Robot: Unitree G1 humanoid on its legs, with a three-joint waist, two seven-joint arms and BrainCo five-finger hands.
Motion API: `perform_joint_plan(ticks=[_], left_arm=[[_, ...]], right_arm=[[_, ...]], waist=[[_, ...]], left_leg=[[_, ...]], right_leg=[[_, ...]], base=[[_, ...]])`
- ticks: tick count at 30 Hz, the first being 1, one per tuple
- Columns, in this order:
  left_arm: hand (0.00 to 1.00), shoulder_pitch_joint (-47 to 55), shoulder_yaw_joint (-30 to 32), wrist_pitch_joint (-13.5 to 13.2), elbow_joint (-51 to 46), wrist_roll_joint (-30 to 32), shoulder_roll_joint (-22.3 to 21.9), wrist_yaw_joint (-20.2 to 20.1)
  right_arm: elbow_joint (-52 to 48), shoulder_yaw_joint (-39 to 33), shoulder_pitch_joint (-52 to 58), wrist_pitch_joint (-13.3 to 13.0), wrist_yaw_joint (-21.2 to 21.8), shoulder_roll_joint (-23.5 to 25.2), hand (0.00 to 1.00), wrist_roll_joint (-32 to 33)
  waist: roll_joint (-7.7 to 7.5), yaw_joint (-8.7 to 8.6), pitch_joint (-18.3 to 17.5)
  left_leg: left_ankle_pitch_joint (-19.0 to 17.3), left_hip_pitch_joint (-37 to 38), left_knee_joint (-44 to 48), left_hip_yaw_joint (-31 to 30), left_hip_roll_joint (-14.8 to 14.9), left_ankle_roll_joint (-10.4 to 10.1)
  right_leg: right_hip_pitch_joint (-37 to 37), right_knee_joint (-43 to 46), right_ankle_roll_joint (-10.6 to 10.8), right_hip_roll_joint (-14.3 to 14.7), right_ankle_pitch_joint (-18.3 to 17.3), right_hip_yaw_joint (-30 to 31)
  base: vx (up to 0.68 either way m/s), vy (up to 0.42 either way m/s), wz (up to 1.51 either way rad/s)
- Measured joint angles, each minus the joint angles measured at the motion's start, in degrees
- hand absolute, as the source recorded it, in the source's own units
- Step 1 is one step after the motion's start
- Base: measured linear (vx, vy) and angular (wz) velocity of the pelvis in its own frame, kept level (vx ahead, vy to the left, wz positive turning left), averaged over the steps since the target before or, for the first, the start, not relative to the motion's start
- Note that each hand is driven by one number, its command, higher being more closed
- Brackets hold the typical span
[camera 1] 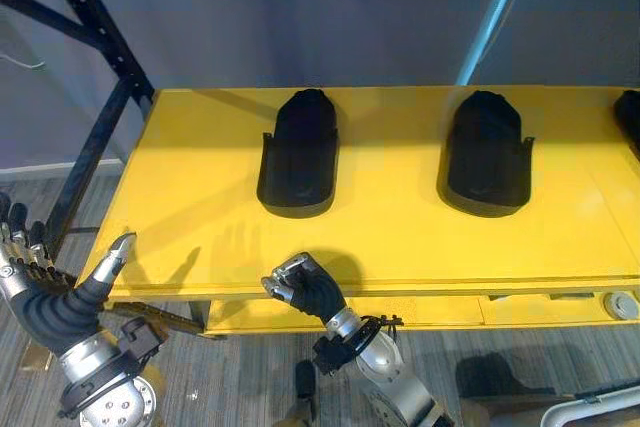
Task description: Walk over and take plastic housings, then place them on the shelf
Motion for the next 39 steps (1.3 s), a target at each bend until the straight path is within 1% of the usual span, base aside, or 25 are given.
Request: perform_joint_plan(ticks=[3, 5, 8, 11, 13, 17, 19, 21, 23, 24, 25, 27, 28, 29, 30, 32, 33, 34, 35, 36, 37, 38, 39], left_arm=[[0.00, 1.07, -0.57, -1.10, -0.01, -3.09, -0.12, -1.50], [0.00, 0.92, -1.73, -1.32, -0.19, -4.94, -0.19, -2.51], [0.00, 0.87, -1.71, -1.36, -0.29, -6.67, -0.46, -2.69], [0.00, 0.29, -1.74, -1.91, -0.47, -7.01, -0.48, -3.87], [0.00, -0.09, -1.74, -2.79, -0.53, -8.98, -0.48, -4.45], [0.00, -0.24, -3.51, -3.43, -0.54, -11.31, -0.47, -5.91], [0.00, -0.31, -4.17, -3.45, -0.54, -13.86, -0.41, -8.06], [0.00, -0.24, -4.14, -3.52, -0.53, -17.99, -0.39, -10.31], [0.00, -0.24, -4.18, -3.66, -0.53, -21.77, -0.24, -13.29], [0.00, -0.24, -4.21, -3.79, -0.52, -25.33, 0.04, -16.34], [0.00, -0.24, -4.29, -3.80, -0.50, -26.71, 0.31, -17.53], [0.00, -0.23, -5.37, -3.87, -0.46, -31.13, 1.39, -21.23], [0.00, -0.24, -5.86, -3.87, -0.39, -31.87, 1.61, -22.03], [0.00, -0.27, -6.94, -3.86, -0.10, -33.39, 2.13, -24.13], [0.00, -0.34, -7.54, -3.86, 0.26, -33.95, 2.60, -25.08], [0.00, -0.29, -8.95, -3.82, 0.94, -34.90, 3.94, -27.06], [0.00, -0.32, -9.44, -3.82, 1.10, -34.90, 4.67, -27.85], [0.00, -0.32, -10.35, -3.74, 1.52, -34.89, 5.43, -28.91], [0.00, -0.32, -10.83, -3.72, 1.69, -34.88, 5.73, -29.41], [0.00, -0.32, -11.33, -3.60, 2.23, -34.79, 5.93, -30.03], [0.00, -0.22, -12.06, -3.32, 2.92, -34.79, 5.85, -30.15], [0.00, -0.20, -12.26, -3.33, 3.14, -34.74, 5.81, -30.15], [0.00, -0.03, -12.35, -3.32, 3.79, -34.58, 5.75, -30.40]], right_arm=[[3.41, -0.36, -2.43, 0.01, -1.42, 0.38, 1.00, -0.04], [5.49, -1.83, -4.17, -0.11, -2.41, 0.67, 1.00, -0.22], [8.52, -4.26, -7.73, -0.04, -3.87, 1.89, 1.00, -0.65], [10.97, -7.98, -12.14, -0.03, -5.95, 1.99, 1.00, -2.44], [12.23, -10.27, -14.63, -0.01, -8.01, 2.00, 1.00, -3.36], [12.44, -12.76, -16.49, 0.01, -9.90, 1.82, 1.00, -4.52], [12.49, -14.96, -18.10, 0.02, -10.93, 1.52, 1.00, -4.60], [12.46, -16.30, -18.55, 0.01, -11.35, 1.36, 1.00, -4.60], [12.46, -16.74, -19.27, 0.01, -11.59, 1.10, 1.00, -4.60], [12.44, -16.71, -19.53, 0.00, -11.61, 0.99, 1.00, -4.58], [12.38, -16.71, -19.58, 0.00, -11.61, 0.97, 1.00, -4.58], [12.02, -16.66, -19.58, -0.14, -11.52, 0.95, 1.00, -4.58], [11.86, -16.64, -19.57, -0.17, -11.44, 0.95, 1.00, -4.58], [10.43, -16.51, -18.74, -0.18, -10.96, 0.89, 0.00, -4.57], [8.69, -16.47, -17.45, -0.20, -10.58, 0.71, 0.00, -4.55], [1.96, -15.82, -11.79, -0.33, -9.66, -0.67, 0.00, -4.53], [-3.07, -15.59, -6.66, -0.37, -8.75, -1.83, 0.00, -4.49], [-8.49, -15.92, -0.66, -0.39, -7.61, -3.19, 0.00, -4.31], [-10.92, -16.64, 2.14, -0.43, -7.04, -3.87, 0.00, -4.32], [-15.13, -19.20, 6.92, -0.48, -5.38, -4.90, 0.00, -4.16], [-18.85, -23.52, 11.12, -0.58, -4.53, -5.50, 0.00, -4.06], [-20.05, -26.00, 12.52, -0.68, -4.09, -5.50, 0.00, -3.91], [-21.68, -31.18, 14.77, -0.72, -3.32, -5.63, 0.00, -3.39]], waist=[[0.02, 0.16, 0.01], [0.06, 0.56, 0.03], [0.35, 0.88, 0.20], [1.10, 1.12, 0.71], [1.73, 1.46, 1.09], [2.52, 1.69, 1.63], [2.75, 1.83, 1.96], [2.74, 1.85, 2.29], [2.77, 1.82, 2.69], [2.74, 1.82, 2.85], [2.74, 1.82, 2.89], [2.70, 1.76, 3.20], [2.68, 1.62, 3.31], [2.63, 1.24, 3.62], [2.58, 1.15, 3.69], [2.28, 0.58, 3.84], [1.62, -0.01, 4.21], [0.90, -0.96, 4.29], [0.47, -1.40, 4.21], [-0.54, -2.38, 4.09], [-1.51, -3.22, 3.56], [-2.23, -3.74, 3.27], [-3.63, -4.57, 2.37]], left_leg=[[0.18, -0.74, 0.02, -0.89, -0.17, -0.12], [0.39, -1.28, 0.04, -1.48, -0.26, -0.10], [1.00, -1.58, 0.24, -1.93, -0.42, 0.37], [1.27, -2.00, 0.24, -3.26, -0.61, 0.11], [1.37, -2.01, 0.21, -3.89, -0.60, -0.04], [1.34, -2.34, 0.03, -4.35, -0.38, -0.39], [1.32, -3.07, 0.04, -4.42, -0.19, -0.58], [1.49, -3.07, 0.05, -4.40, -0.24, -0.36], [1.64, -3.08, 0.06, -4.29, -0.41, -0.21], [1.64, -3.08, 0.07, -4.24, -0.45, -0.21], [1.64, -3.08, 0.07, -4.24, -0.46, -0.21], [1.64, -3.04, 0.07, -4.25, -0.45, -0.21], [1.64, -3.02, 0.06, -4.25, -0.44, -0.21], [1.63, -2.96, 0.06, -4.26, -0.46, -0.22], [1.63, -2.94, 0.06, -4.19, -0.46, -0.22], [1.61, -2.80, 0.23, -3.86, -0.53, -0.22], [1.54, -2.15, 0.26, -3.04, -0.50, -0.27], [1.35, -1.26, 0.25, -2.17, -0.49, -0.45], [1.16, -0.86, 0.26, -1.51, -0.38, -0.53], [0.63, 0.49, 0.27, 0.47, 0.01, -0.61], [-0.07, 2.10, 0.28, 2.91, 0.51, -0.44], [-0.54, 3.21, 0.31, 4.47, 0.93, -0.70], [-2.38, 4.95, 1.36, 7.63, 1.79, -1.10]], right_leg=[[-0.28, -0.01, 0.09, 0.00, -0.07, -0.65], [-0.46, 0.04, 0.24, -0.02, -0.27, -1.40], [-0.78, 0.46, 0.44, -0.12, -0.65, -1.71], [-1.12, 1.88, 0.23, -0.43, -1.91, -3.07], [-1.37, 3.15, 0.00, -0.58, -2.86, -3.58], [-2.04, 4.57, -0.06, -0.56, -3.63, -4.04], [-3.02, 5.06, -0.11, -0.48, -3.75, -4.08], [-3.04, 5.16, -0.11, -0.54, -3.76, -4.07], [-3.18, 5.34, -0.05, -0.76, -3.86, -3.96], [-3.21, 5.35, -0.05, -0.80, -3.88, -3.91], [-3.21, 5.36, -0.05, -0.82, -3.90, -3.92], [-3.21, 5.48, -0.08, -0.84, -4.01, -3.94], [-3.23, 5.57, -0.10, -0.84, -4.05, -3.93], [-3.22, 5.80, -0.12, -0.91, -4.15, -3.99], [-3.22, 5.80, -0.12, -0.94, -4.16, -3.98], [-3.14, 5.76, -0.12, -1.05, -4.15, -3.87], [-2.87, 5.74, -0.12, -1.11, -4.13, -3.16], [-2.29, 5.63, -0.11, -1.18, -4.12, -2.39], [-2.26, 5.61, -0.12, -1.18, -4.11, -1.68], [-2.13, 5.53, -0.27, -1.01, -3.94, 0.33], [-2.08, 5.39, -0.33, -0.63, -3.57, 2.84], [-2.13, 5.08, -0.40, -0.33, -3.21, 4.56], [-2.00, 4.62, -0.65, 0.41, -2.52, 8.60]], base=[[0.03, -0.027, 0.09], [0.04, -0.039, 0.16], [0.05, -0.045, 0.09], [0.03, -0.046, 0.22], [0.03, -0.059, 0.15], [0.00, -0.042, 0.07], [0.00, 0.000, 0.00], [0.00, 0.000, 0.00], [0.00, 0.000, 0.00], [0.00, 0.000, 0.00], [0.00, 0.000, 0.00], [0.00, 0.000, 0.00], [0.00, 0.000, 0.00], [0.00, 0.000, 0.00], [0.00, 0.000, 0.00], [0.01, -0.008, -0.05], [0.03, -0.018, -0.22], [0.03, -0.018, -0.31], [0.00, -0.016, -0.54], [-0.01, -0.019, -0.85], [-0.01, -0.019, -1.04], [-0.03, -0.032, -1.43], [-0.04, -0.026, -1.47]])
